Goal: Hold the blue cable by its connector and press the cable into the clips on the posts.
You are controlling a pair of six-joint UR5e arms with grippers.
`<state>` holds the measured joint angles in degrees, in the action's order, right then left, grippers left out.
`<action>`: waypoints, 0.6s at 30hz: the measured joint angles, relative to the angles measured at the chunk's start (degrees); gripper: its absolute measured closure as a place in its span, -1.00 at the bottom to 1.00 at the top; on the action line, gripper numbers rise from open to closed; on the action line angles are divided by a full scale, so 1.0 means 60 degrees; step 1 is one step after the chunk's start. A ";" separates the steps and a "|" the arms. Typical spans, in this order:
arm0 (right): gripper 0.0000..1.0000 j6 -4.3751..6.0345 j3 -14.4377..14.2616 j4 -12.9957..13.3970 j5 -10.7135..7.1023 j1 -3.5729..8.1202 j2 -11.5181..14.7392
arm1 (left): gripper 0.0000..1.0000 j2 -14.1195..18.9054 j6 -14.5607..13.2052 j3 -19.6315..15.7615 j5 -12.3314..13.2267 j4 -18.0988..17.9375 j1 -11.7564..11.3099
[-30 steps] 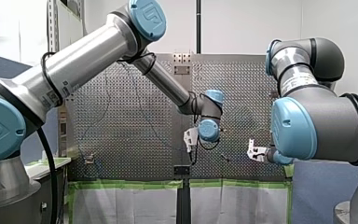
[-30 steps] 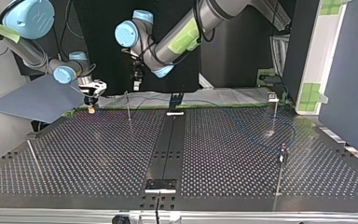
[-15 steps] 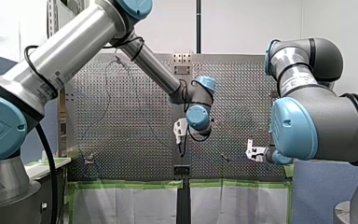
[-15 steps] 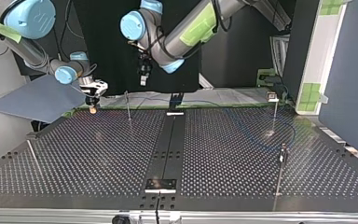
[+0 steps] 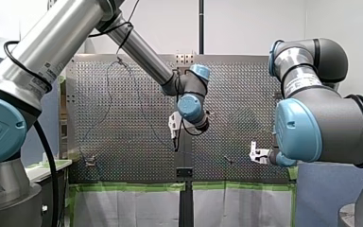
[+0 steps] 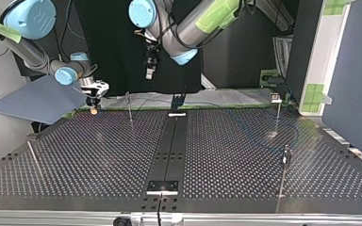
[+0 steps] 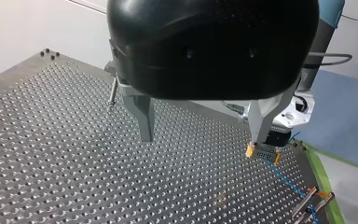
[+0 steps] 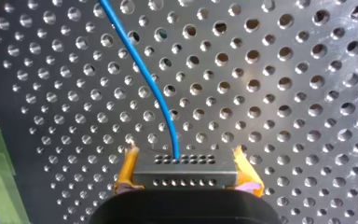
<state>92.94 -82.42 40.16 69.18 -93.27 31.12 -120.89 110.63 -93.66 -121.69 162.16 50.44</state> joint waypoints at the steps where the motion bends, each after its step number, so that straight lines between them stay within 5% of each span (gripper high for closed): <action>1: 1.00 -0.0022 0.0000 -0.0035 -0.0001 0.0007 0.0000 | -1.00 0.0078 -0.0001 -0.0079 0.0001 0.0001 0.0004; 18: 1.00 -0.0115 -0.0186 -0.0420 -0.0097 -0.0098 0.0643 | -1.00 0.1648 -0.0009 -0.1648 0.0033 -0.0058 0.0020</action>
<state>92.25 -83.53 37.64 68.60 -93.86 34.98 -111.00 110.57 -103.55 -121.49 161.81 50.56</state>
